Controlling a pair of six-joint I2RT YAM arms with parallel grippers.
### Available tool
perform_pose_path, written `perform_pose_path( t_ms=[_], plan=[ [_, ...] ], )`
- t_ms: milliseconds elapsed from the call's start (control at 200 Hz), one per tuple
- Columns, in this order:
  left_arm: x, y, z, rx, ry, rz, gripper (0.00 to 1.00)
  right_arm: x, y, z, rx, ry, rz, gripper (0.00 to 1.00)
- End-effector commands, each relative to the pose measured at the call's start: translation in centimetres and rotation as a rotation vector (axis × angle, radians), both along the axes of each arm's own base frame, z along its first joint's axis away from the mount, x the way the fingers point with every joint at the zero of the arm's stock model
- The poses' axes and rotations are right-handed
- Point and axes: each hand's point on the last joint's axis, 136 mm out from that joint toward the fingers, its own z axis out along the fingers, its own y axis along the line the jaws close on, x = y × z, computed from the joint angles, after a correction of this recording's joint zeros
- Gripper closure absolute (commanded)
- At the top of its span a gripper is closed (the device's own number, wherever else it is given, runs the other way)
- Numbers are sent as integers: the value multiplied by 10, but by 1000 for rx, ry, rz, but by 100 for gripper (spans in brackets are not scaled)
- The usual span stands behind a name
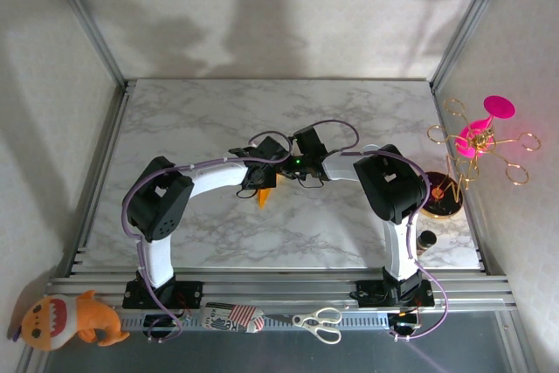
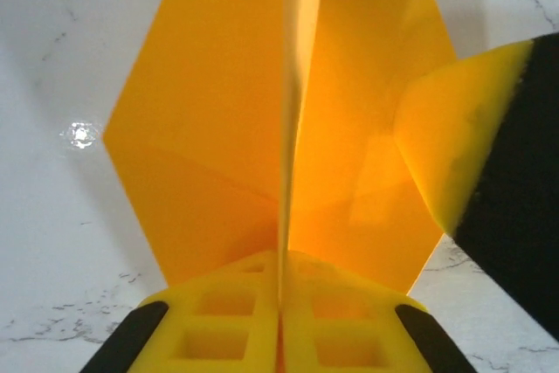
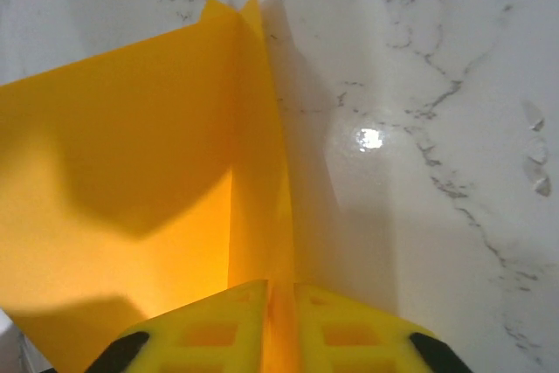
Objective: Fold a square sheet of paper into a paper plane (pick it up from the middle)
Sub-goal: Move the paper plane to the top-center of the table.
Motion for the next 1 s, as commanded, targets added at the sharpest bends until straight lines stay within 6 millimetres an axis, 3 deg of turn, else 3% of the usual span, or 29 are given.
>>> perform_pose_path(
  t_ms=[0, 125, 265, 451, 691, 996],
  plan=[
    [18, 4, 30, -21, -89, 38, 94, 9, 1, 13, -23, -47, -18, 76],
    [29, 10, 37, -21, -114, 51, 94, 21, -17, 28, -87, -111, -96, 62],
    [52, 17, 42, -16, -136, 66, 93, 32, -54, 46, -220, -196, -234, 49],
    [88, 22, 38, -16, -139, 79, 90, 27, -85, 63, -287, -284, -317, 38],
    [124, 14, 28, 2, -127, 59, 88, 16, -97, 78, -270, -331, -341, 34],
    [135, 7, 9, 26, -92, 37, 78, 13, -95, 67, -283, -292, -321, 35]
  ],
)
